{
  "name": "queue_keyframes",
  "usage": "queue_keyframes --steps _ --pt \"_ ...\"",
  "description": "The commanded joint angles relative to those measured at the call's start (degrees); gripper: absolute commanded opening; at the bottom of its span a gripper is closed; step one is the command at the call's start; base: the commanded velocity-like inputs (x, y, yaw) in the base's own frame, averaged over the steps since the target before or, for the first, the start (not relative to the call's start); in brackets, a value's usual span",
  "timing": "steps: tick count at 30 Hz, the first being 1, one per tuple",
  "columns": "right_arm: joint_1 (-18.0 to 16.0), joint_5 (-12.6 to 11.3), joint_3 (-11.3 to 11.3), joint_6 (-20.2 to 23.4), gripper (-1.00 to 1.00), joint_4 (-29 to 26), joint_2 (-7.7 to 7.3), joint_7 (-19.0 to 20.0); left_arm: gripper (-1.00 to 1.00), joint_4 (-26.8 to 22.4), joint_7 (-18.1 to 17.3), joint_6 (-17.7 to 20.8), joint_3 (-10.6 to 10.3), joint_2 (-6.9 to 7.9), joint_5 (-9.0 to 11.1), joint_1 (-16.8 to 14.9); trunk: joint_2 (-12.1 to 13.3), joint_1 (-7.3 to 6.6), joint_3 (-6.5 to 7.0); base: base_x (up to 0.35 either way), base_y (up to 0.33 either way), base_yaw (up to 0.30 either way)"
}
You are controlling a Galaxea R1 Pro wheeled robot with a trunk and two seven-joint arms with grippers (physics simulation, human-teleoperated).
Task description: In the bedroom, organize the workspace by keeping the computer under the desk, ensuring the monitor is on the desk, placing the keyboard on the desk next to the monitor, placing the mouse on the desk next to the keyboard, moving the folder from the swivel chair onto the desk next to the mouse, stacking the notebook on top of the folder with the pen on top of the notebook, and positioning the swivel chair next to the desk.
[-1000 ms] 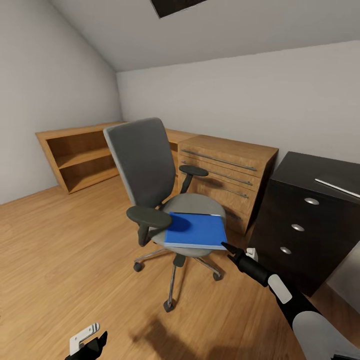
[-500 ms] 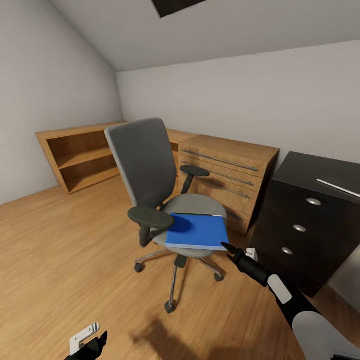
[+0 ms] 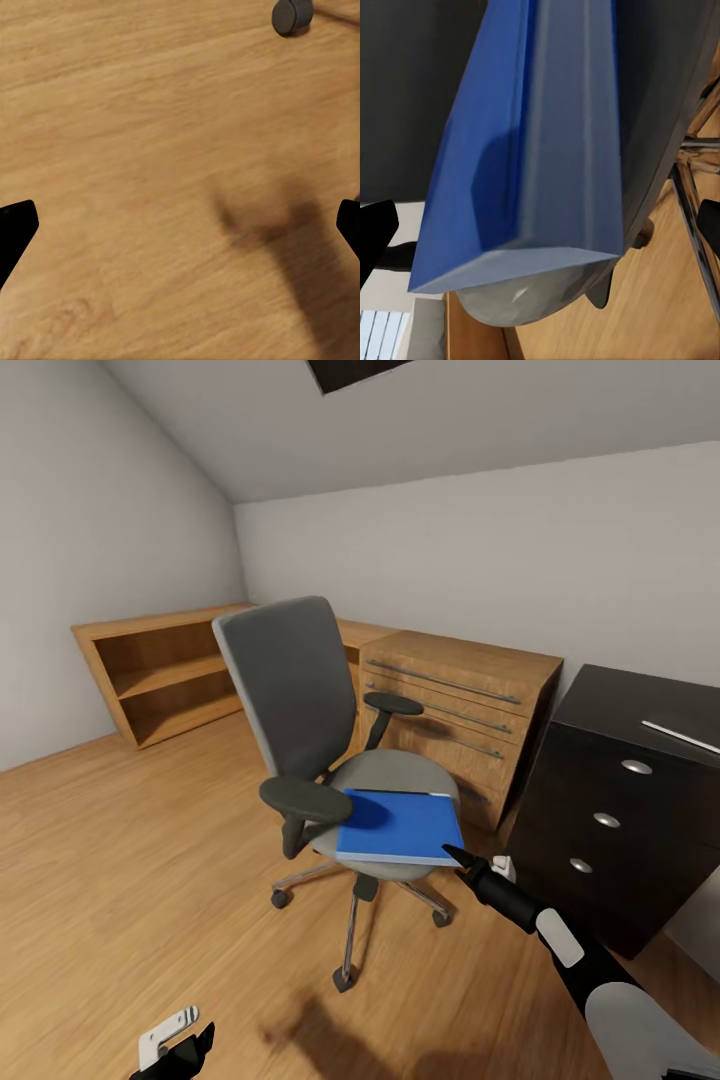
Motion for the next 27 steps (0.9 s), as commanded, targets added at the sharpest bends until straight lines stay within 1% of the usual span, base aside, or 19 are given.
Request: queue_keyframes --steps 1,19,20,27 --pt "-0.05 -0.31 -0.14 0.45 1.00 0.01 0.01 0.07 1.00 -0.06 0.14 0.10 -0.07 0.01 0.58 -0.01 -0.02 -0.01 -0.05 0.002 0.002 0.000" --pt "-0.09 -0.35 -0.20 0.45 1.00 -0.05 -0.02 0.07 1.00 -0.06 0.14 0.10 -0.07 0.02 0.58 -0.01 -0.02 -0.01 -0.05 0.000 0.000 0.000" --pt "-0.08 -0.34 -0.21 0.45 -1.00 -0.06 -0.01 0.07 1.00 -0.06 0.14 0.10 -0.07 0.02 0.58 -0.01 -0.02 -0.01 -0.05 0.000 0.000 0.000" --pt "-0.05 -0.32 -0.23 0.45 -1.00 -0.08 -0.07 0.07 1.00 -0.06 0.14 0.10 -0.07 0.01 0.51 -0.01 -0.02 -0.01 -0.05 0.000 0.000 0.000"
